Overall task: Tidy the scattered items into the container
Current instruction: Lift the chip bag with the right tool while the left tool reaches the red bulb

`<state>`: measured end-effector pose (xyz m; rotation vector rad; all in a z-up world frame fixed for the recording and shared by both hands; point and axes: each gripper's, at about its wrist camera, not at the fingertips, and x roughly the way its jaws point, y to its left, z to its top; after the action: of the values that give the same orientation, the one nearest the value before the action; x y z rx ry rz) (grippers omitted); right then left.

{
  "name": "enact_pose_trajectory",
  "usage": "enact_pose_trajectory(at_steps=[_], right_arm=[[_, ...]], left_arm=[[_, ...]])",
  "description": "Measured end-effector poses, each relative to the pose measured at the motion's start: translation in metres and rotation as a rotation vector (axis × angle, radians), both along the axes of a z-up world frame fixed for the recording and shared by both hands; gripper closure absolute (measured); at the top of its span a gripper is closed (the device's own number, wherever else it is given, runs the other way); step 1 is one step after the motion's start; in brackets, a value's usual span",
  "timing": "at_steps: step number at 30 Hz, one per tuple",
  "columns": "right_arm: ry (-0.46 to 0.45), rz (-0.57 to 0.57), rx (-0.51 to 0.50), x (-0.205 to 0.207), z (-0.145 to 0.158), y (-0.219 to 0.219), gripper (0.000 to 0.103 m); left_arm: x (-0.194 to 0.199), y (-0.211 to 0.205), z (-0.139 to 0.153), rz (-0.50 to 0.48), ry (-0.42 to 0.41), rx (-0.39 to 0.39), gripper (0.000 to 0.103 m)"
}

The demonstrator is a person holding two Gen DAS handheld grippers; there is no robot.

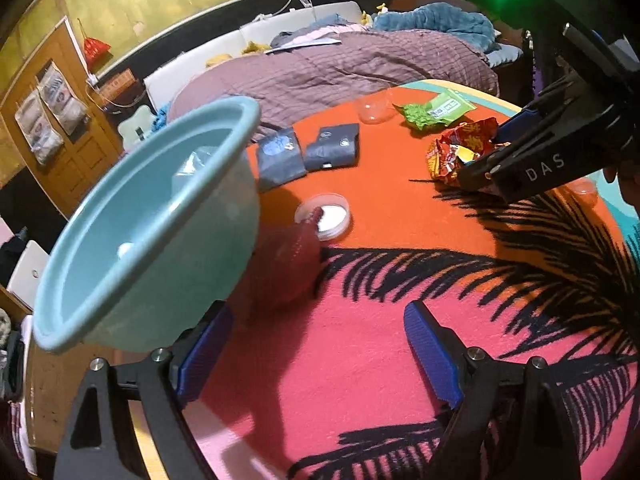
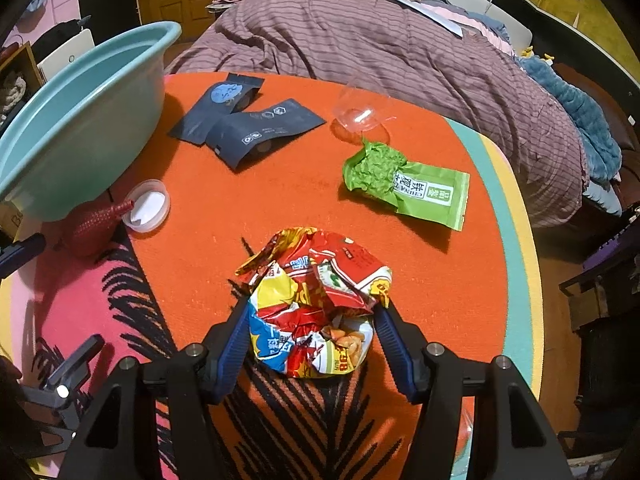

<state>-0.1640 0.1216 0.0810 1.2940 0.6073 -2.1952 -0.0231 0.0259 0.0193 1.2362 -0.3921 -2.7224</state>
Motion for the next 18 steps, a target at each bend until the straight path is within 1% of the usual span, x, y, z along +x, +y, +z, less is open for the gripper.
enact_pose_trajectory(at_steps=[2, 5, 9, 18], right_arm=[[0.001, 0.002, 0.002, -0.001, 0.0, -0.001, 0.038], [0.002, 0.008, 0.002, -0.001, 0.0, -0.003, 0.038], [-0.001, 0.011, -0.005, 0.001, 0.0, -0.004, 0.038], [-0.002, 0.009, -0.009, 0.001, -0.001, -0.005, 0.038]], left_arm=[[-0.003, -0.001, -0.002, 0.008, -0.008, -0.015, 0.012], [-0.009, -0.002, -0.007, 0.0, -0.032, -0.011, 0.012], [-0.014, -0.001, -0.008, -0.009, -0.023, -0.02, 0.012], [-0.021, -0.002, -0.008, -0.032, -0.016, -0.014, 0.012]])
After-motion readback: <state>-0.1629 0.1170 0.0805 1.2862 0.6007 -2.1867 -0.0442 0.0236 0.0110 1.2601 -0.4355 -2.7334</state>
